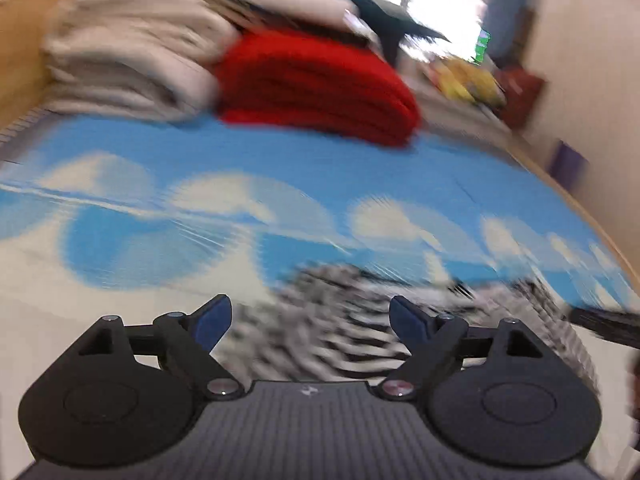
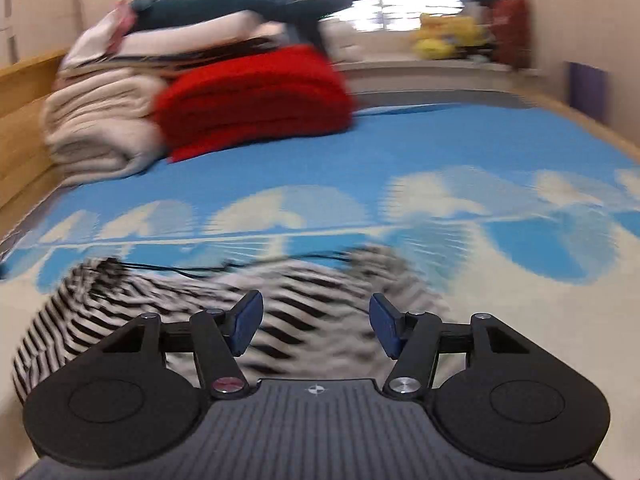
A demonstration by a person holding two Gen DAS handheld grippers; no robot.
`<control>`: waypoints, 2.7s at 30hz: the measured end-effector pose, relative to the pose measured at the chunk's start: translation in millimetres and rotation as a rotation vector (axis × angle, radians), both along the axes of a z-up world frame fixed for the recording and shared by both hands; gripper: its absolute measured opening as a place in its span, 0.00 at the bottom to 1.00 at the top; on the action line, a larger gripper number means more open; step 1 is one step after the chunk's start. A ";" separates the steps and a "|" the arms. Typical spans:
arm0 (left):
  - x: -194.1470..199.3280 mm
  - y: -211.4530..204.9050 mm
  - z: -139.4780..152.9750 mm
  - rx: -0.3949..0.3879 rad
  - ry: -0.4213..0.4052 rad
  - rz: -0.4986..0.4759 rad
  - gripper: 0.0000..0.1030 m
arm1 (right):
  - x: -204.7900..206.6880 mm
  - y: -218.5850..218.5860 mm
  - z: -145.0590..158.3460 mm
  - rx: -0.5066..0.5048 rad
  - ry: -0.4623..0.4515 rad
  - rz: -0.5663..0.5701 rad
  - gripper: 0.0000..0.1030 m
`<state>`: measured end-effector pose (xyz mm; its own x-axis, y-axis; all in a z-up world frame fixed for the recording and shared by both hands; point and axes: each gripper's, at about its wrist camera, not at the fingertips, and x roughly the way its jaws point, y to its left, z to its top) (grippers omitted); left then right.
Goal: Fold small clothes
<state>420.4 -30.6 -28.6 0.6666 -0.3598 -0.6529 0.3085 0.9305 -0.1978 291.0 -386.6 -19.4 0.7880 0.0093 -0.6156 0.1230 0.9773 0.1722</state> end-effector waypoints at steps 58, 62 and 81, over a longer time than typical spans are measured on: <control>73.3 18.2 -46.8 0.074 -0.033 0.175 1.00 | 46.6 -123.1 -37.2 0.295 -0.064 -0.455 0.45; 45.6 30.8 -26.5 0.124 -0.050 0.199 1.00 | 2.4 -121.3 -7.4 0.312 -0.066 -0.472 0.49; -78.5 61.7 -92.1 -0.016 0.455 0.288 1.00 | -126.5 -145.5 -94.3 0.775 0.187 -0.620 0.64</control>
